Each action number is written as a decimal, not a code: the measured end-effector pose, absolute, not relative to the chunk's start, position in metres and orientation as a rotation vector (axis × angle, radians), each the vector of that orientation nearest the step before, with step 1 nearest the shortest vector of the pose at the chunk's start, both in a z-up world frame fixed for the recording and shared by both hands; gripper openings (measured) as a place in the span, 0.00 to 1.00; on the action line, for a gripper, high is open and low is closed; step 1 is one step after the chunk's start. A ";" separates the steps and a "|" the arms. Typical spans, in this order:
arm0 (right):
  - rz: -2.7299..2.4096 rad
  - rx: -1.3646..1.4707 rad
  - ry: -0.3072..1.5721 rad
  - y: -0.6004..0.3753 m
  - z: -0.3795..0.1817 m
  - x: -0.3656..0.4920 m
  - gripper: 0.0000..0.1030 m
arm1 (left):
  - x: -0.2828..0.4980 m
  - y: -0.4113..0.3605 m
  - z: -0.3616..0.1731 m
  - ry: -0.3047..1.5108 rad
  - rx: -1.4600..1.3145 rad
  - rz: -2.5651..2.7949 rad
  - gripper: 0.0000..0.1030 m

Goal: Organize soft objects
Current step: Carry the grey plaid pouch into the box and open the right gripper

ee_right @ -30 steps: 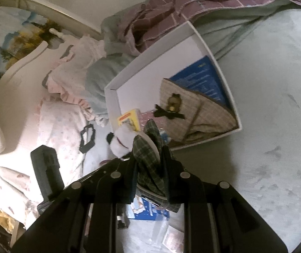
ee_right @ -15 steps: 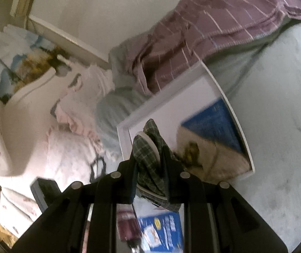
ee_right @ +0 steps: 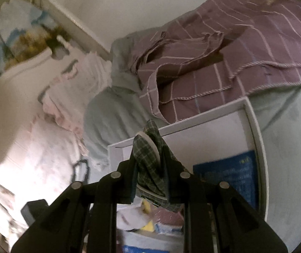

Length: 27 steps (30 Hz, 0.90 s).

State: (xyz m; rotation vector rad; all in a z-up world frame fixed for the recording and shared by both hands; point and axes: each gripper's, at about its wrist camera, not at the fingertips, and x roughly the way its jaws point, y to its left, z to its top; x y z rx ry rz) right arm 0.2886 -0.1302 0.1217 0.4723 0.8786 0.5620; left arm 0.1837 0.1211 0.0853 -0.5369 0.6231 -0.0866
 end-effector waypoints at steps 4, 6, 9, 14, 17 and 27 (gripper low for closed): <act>0.535 0.355 0.882 -0.114 0.117 0.297 0.22 | 0.179 0.130 0.087 0.601 -0.549 -0.055 0.02; 0.509 0.271 0.900 -0.106 0.114 0.301 0.22 | 0.177 0.130 0.089 0.589 -0.547 -0.051 0.02; 0.500 0.173 0.945 -0.099 0.106 0.307 0.22 | 0.177 0.127 0.090 0.590 -0.534 -0.052 0.02; 0.492 0.140 0.948 -0.095 0.099 0.313 0.24 | 0.181 0.122 0.089 0.603 -0.506 -0.037 0.02; 0.457 0.157 0.948 -0.093 0.095 0.319 0.30 | 0.181 0.122 0.089 0.601 -0.509 -0.046 0.02; 0.418 0.412 0.895 -0.137 0.091 0.304 0.60 | 0.182 0.118 0.088 0.608 -0.523 -0.089 0.02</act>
